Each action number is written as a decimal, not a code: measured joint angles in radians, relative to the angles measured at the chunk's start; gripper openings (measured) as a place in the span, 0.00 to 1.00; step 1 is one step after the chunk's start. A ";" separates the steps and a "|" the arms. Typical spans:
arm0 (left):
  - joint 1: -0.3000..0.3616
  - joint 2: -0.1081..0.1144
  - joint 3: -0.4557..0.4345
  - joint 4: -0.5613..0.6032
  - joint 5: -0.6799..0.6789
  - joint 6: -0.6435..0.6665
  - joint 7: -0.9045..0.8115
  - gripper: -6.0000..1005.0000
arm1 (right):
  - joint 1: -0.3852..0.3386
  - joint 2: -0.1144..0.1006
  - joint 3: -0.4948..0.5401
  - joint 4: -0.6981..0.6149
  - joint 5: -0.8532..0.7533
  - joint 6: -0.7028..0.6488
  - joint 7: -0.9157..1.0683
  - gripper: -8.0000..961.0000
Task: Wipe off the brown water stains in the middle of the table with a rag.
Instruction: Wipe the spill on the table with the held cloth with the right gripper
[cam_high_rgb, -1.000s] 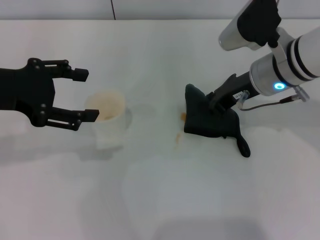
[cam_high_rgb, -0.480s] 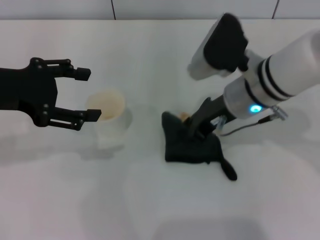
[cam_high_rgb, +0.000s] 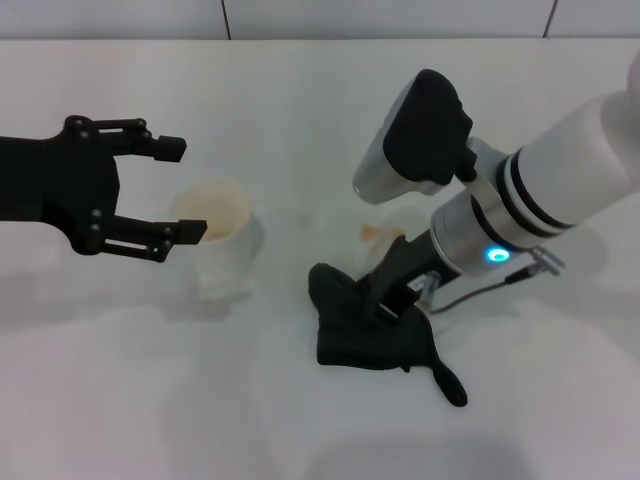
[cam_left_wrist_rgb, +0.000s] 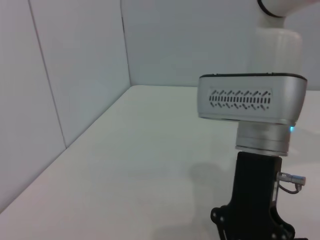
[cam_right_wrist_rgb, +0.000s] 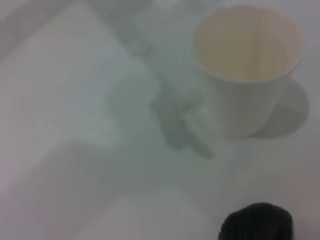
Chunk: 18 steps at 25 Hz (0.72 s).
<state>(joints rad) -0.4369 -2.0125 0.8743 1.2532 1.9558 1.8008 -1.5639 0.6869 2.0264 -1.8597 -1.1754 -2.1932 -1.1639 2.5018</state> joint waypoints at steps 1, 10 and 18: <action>0.000 -0.004 0.000 0.000 0.000 -0.001 0.000 0.88 | 0.006 0.000 0.002 0.004 0.000 0.002 0.000 0.13; 0.001 -0.016 -0.003 -0.001 -0.001 -0.007 0.004 0.88 | 0.102 -0.004 0.052 0.122 -0.014 0.017 0.003 0.13; 0.002 -0.023 -0.005 -0.001 -0.004 -0.017 0.003 0.88 | 0.108 -0.008 0.179 0.125 -0.123 0.021 0.003 0.14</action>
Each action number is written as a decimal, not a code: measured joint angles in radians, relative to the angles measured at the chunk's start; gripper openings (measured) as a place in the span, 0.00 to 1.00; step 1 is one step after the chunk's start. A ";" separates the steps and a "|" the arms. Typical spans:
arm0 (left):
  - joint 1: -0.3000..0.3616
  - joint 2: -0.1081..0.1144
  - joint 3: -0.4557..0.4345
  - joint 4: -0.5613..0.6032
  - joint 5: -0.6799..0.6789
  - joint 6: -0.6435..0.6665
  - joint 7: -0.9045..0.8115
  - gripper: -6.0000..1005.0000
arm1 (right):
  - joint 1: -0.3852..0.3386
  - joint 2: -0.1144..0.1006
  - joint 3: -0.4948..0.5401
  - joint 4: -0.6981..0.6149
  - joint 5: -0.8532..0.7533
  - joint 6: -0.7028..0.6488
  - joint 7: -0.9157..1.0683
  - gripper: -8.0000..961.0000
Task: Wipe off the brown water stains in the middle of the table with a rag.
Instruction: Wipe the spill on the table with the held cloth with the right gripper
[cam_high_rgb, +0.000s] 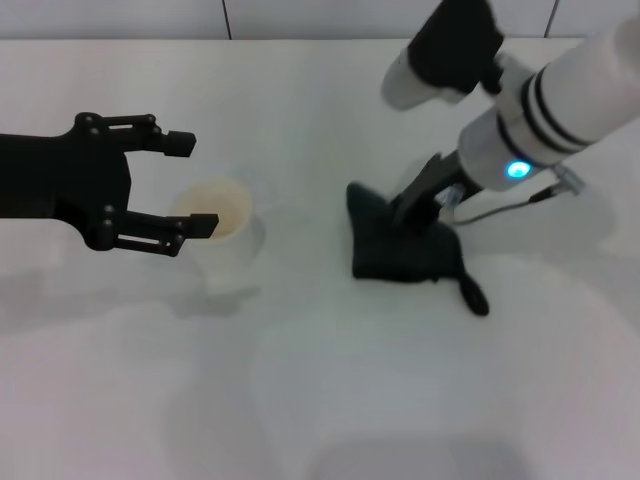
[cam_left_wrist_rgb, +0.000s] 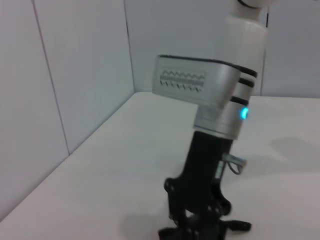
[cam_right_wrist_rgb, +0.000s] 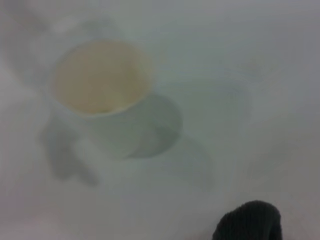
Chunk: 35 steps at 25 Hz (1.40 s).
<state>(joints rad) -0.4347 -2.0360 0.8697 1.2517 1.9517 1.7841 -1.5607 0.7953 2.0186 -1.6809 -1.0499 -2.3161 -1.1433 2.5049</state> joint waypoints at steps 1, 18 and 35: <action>0.000 0.000 0.000 0.000 -0.001 -0.001 0.000 0.88 | 0.000 -0.001 0.022 0.002 -0.015 0.000 0.000 0.14; -0.002 -0.012 0.001 0.000 -0.001 -0.002 -0.001 0.88 | -0.013 0.005 0.103 0.068 -0.090 0.039 -0.003 0.14; -0.002 -0.013 0.000 0.000 -0.004 -0.008 0.001 0.88 | 0.002 0.009 -0.089 0.006 0.039 -0.066 0.025 0.15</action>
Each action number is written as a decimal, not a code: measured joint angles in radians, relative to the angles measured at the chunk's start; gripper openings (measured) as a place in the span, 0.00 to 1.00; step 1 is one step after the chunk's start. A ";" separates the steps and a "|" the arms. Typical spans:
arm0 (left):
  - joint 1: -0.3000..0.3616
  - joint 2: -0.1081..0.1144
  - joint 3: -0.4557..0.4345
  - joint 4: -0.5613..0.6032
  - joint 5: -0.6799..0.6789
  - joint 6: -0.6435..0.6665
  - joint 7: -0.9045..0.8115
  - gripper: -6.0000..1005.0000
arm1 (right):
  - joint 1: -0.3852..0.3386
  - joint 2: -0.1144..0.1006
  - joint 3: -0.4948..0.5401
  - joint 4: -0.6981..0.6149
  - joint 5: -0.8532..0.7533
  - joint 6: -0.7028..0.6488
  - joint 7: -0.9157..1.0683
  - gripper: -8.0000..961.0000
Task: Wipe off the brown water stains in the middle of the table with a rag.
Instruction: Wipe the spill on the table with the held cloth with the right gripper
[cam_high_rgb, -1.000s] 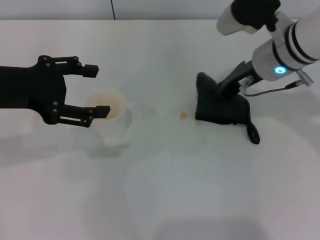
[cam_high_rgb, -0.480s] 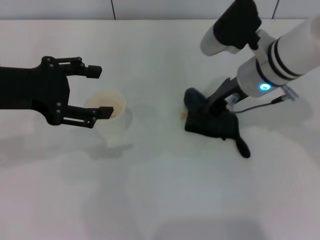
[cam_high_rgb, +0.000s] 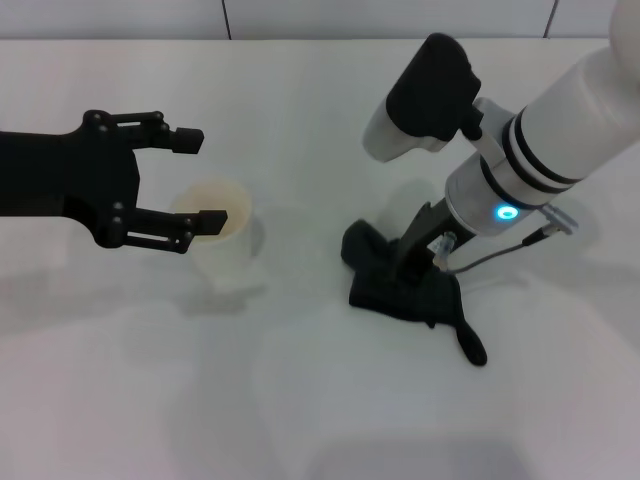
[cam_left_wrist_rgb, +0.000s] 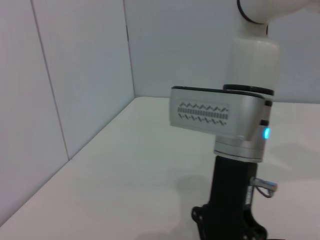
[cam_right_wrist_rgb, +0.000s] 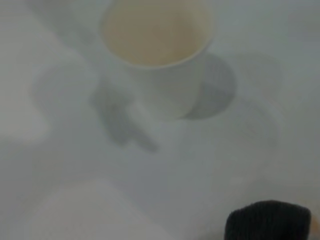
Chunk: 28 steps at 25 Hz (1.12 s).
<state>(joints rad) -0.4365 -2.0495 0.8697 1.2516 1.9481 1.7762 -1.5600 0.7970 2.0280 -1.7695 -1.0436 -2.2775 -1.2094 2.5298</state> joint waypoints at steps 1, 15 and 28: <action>0.000 0.000 0.000 0.000 0.000 -0.001 0.000 0.88 | 0.000 0.000 0.000 0.000 0.000 0.000 0.000 0.15; 0.001 0.001 0.000 0.001 -0.003 -0.003 0.001 0.88 | -0.006 0.000 -0.016 -0.081 0.056 -0.114 -0.005 0.15; 0.001 -0.004 0.002 0.000 -0.003 -0.004 0.010 0.88 | 0.009 -0.003 -0.031 -0.004 0.021 0.051 -0.008 0.16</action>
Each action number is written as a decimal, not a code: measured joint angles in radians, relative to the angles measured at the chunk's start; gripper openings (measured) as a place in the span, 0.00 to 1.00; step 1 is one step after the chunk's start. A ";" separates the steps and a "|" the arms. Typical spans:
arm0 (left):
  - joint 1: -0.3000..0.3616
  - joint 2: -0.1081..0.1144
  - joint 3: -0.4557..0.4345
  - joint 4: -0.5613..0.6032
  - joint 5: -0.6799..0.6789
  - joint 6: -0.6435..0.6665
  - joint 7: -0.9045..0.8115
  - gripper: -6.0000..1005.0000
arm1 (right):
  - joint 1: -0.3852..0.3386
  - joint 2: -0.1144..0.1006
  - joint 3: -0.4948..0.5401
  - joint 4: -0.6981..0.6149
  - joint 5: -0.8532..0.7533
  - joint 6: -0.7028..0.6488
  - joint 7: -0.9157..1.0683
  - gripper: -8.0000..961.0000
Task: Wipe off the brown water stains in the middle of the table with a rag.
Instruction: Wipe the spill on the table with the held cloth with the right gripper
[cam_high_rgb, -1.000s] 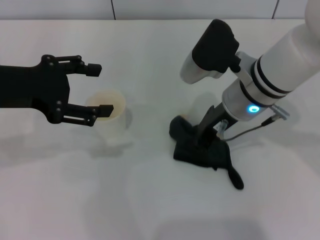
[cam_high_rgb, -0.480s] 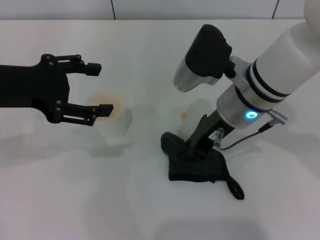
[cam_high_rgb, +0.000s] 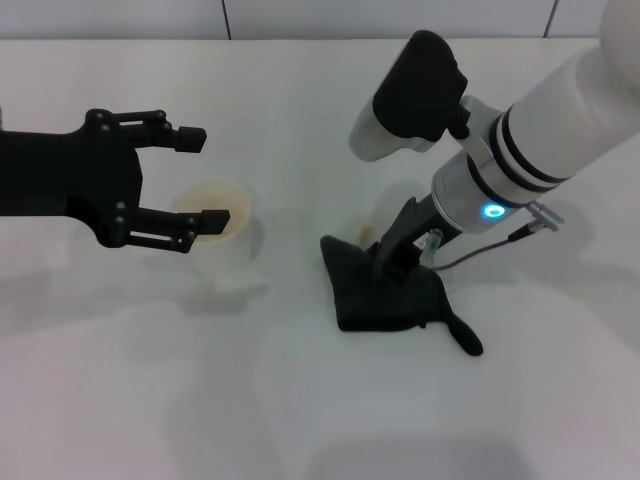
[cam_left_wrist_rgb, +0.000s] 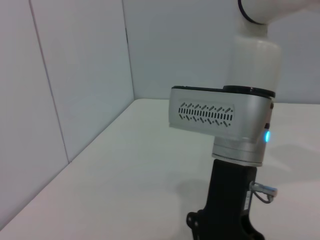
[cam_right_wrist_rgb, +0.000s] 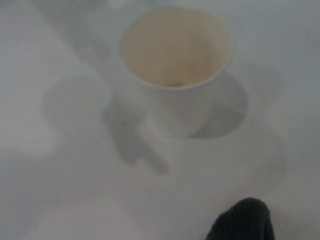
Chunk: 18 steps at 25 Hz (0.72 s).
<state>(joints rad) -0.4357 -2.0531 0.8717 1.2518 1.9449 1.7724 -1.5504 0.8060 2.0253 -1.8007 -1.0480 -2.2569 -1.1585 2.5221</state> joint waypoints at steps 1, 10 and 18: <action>0.000 -0.001 0.000 0.000 0.000 0.000 0.001 0.88 | 0.000 0.001 0.000 0.000 -0.008 0.010 0.000 0.16; 0.000 -0.011 -0.002 0.000 0.000 -0.003 0.012 0.88 | 0.015 0.000 -0.008 0.021 -0.031 0.079 -0.001 0.16; 0.003 -0.020 -0.002 -0.004 0.000 -0.015 0.024 0.88 | 0.046 -0.002 0.015 0.080 -0.054 0.107 0.006 0.16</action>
<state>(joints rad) -0.4328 -2.0735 0.8697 1.2477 1.9452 1.7575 -1.5267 0.8515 2.0237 -1.7855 -0.9682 -2.3113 -1.0518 2.5279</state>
